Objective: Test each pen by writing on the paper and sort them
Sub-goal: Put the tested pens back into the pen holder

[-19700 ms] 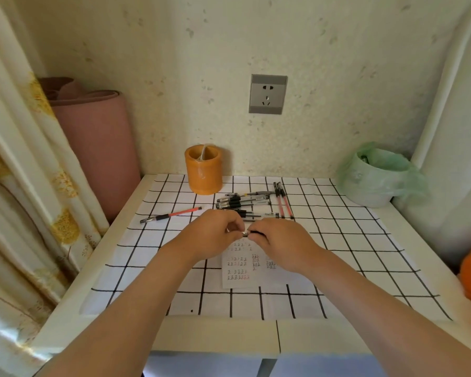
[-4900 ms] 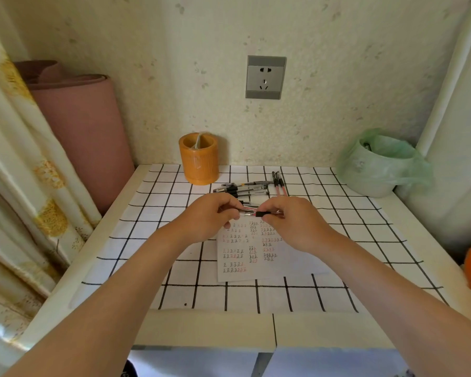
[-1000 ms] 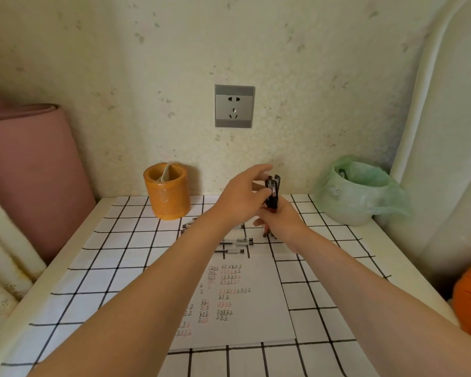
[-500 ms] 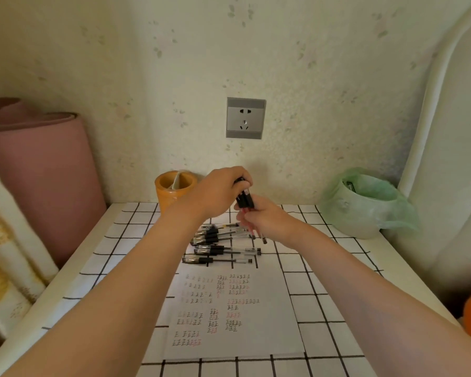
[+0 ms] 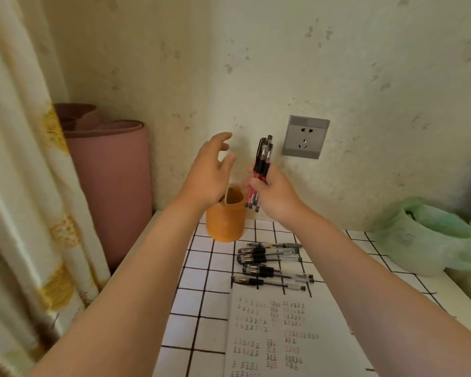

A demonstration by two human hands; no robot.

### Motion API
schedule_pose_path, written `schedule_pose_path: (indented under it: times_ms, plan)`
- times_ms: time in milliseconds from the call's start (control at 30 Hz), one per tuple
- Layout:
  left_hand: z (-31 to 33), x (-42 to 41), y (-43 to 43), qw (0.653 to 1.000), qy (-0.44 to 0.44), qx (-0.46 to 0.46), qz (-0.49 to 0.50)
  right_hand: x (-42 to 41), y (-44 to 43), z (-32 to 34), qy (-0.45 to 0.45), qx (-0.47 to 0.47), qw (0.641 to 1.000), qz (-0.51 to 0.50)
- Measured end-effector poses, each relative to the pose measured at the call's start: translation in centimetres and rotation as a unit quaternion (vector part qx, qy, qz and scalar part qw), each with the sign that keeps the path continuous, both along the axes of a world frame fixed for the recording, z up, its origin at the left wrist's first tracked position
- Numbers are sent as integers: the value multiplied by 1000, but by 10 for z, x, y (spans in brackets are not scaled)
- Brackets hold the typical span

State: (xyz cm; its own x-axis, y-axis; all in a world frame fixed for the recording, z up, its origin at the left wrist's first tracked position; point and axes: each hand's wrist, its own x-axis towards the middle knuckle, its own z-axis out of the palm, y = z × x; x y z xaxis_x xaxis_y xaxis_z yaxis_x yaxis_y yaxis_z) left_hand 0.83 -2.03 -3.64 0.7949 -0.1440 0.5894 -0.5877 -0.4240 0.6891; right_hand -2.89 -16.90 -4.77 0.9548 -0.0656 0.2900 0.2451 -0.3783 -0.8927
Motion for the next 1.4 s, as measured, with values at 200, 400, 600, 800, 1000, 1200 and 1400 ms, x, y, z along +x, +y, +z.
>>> schedule_pose_path:
  times_ms: [200, 400, 600, 800, 1000, 1200, 1400]
  plan:
    - [-52, 22, 27, 985, 160, 63, 36, 45, 31, 7, -8, 98, 995, -9]
    - [-65, 27, 34, 979, 204, -9, 2, 66, 62, -10, 17, 68, 998, -1]
    - [-68, 31, 45, 980, 197, -22, 1, 72, 63, -21, 0, 20, 1000, 3]
    - [-70, 28, 41, 983, 182, 10, -11, 74, 54, -27, 24, -49, 999, 3]
    - [-61, 24, 44, 991, 123, -30, 29, 74, 54, -38, 22, -232, 973, -5]
    - [-55, 27, 35, 995, 75, 56, 26, 71, 49, -37, 13, -446, 891, -85]
    - [-58, 25, 32, 996, 81, -18, 36, 75, 43, -30, 7, -354, 935, -4]
